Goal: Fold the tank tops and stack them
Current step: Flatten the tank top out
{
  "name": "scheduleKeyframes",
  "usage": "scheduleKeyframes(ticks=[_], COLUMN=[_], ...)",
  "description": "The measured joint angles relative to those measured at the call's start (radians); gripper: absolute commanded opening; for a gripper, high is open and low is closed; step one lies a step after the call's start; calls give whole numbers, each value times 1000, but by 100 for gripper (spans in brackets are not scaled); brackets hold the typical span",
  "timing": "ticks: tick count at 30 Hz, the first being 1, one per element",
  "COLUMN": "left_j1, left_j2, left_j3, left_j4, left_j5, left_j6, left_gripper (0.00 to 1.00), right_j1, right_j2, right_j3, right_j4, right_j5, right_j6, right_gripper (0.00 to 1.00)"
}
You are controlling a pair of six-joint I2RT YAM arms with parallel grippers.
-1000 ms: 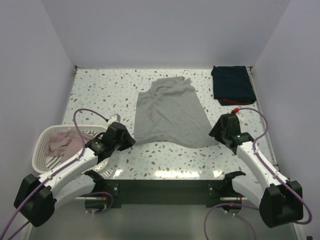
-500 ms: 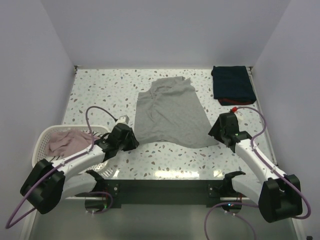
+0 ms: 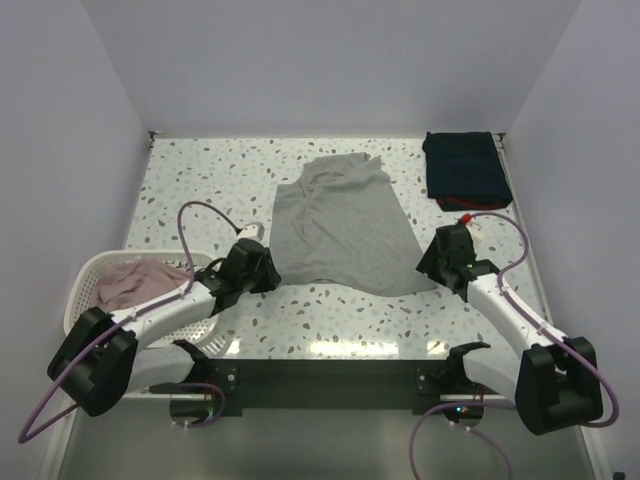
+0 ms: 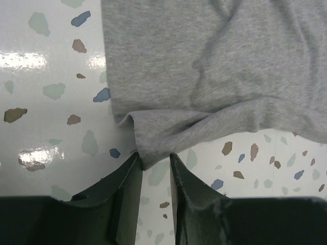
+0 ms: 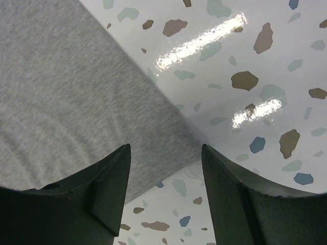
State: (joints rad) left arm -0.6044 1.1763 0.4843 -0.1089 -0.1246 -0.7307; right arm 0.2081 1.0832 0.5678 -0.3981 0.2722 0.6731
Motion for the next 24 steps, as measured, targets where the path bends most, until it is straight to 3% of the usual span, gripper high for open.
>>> scheduleKeyframes(ticks=[15,24], left_j1=[5,49], left_j2=[131,200], left_j3=[113,161], left_j4=[17,10], left_j5=[-55,-70], left_j6=[34,7], left_gripper=[8,7], right_j1=[-8,-27], right_j2=[51,104], right_j3=[-14,-14], right_j4=[20,11], right_j5=[-1,-10], right_j6=[-4,-14], right_gripper=[61,62])
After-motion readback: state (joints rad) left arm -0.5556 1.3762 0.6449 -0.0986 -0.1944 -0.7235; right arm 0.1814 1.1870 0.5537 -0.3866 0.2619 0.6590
